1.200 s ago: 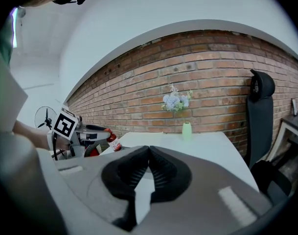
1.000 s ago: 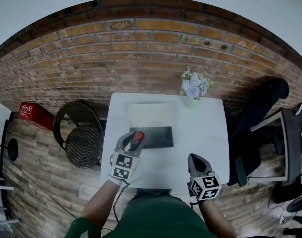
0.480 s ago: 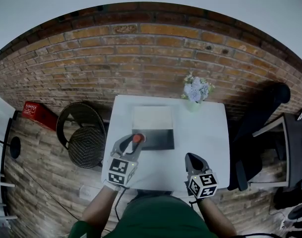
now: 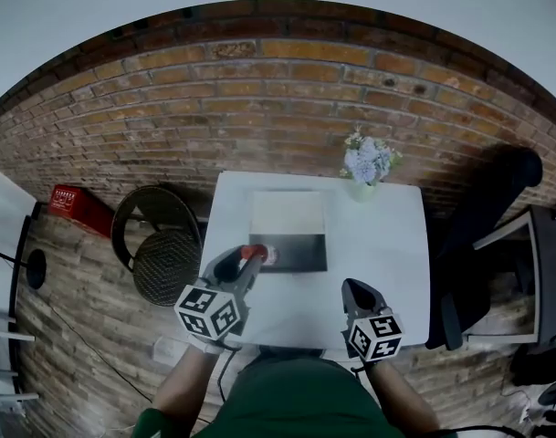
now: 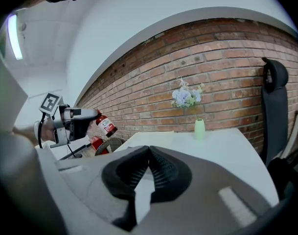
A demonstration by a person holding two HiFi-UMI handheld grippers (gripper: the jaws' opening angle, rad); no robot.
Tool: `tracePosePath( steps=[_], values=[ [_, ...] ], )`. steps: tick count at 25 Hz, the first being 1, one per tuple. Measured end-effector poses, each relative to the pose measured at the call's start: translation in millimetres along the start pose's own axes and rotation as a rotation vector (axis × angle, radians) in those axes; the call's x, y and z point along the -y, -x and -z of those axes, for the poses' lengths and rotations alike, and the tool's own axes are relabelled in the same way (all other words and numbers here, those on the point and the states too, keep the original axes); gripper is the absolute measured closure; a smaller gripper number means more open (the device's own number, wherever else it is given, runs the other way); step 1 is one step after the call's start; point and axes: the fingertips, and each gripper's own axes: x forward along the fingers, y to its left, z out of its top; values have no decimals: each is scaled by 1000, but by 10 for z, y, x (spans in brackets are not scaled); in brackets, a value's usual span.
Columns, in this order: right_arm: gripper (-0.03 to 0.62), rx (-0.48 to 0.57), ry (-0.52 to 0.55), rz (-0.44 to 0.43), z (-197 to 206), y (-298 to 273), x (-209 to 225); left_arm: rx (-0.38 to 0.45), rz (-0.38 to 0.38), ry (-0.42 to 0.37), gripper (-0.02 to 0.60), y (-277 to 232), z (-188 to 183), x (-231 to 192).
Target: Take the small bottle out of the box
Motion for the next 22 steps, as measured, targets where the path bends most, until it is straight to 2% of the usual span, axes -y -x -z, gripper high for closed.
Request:
tracePosePath(
  steps=[4,7,14,22],
  values=[
    [591,-8,-18,0,41,-7,25,23,15,162,436,17,57,-90],
    [591,-11,-30,5,59,-10,70,27,21,233,436,8,127,-139],
    [591,-12,-50,24,53,-15,179,19,20,291,436,-16,233,-191],
    [591,13,-46,0,-92,-37,115,46,79,311,436,12,122,-184]
  ],
)
